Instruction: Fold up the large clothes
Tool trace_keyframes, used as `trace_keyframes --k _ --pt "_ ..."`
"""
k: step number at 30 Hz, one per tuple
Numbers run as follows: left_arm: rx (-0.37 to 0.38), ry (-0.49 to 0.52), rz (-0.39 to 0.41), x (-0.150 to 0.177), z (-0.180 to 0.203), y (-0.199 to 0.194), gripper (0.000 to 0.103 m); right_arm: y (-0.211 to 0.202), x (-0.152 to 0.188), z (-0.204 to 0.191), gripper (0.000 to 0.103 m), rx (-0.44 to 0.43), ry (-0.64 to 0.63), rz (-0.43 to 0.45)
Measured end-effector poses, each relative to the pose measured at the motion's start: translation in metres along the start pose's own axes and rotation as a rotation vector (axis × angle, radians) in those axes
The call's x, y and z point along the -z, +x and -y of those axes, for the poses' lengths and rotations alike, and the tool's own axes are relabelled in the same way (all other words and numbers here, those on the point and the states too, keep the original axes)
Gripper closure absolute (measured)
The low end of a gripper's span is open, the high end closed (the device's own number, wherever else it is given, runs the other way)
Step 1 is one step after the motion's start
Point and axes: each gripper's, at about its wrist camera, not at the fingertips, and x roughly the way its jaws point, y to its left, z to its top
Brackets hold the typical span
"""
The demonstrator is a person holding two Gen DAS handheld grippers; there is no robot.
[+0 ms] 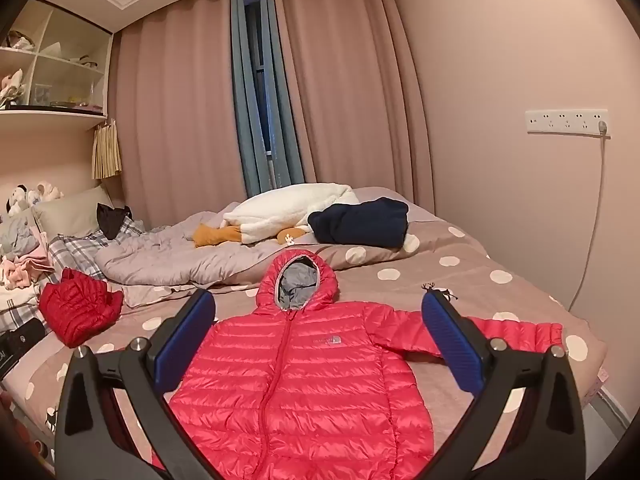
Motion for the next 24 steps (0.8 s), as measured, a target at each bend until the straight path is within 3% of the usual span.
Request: trace_keyframes --k 6,24 --pt "-0.017 0.013 0.043 0.001 0.004 -0.001 0.000 0.004 0.000 0.002 0.000 0.001 -0.004 -0.004" --pt "0.034 0.068 0.058 0.005 0.014 -0.002 0.000 0.003 0.003 0.000 0.000 0.017 -0.029 -0.005"
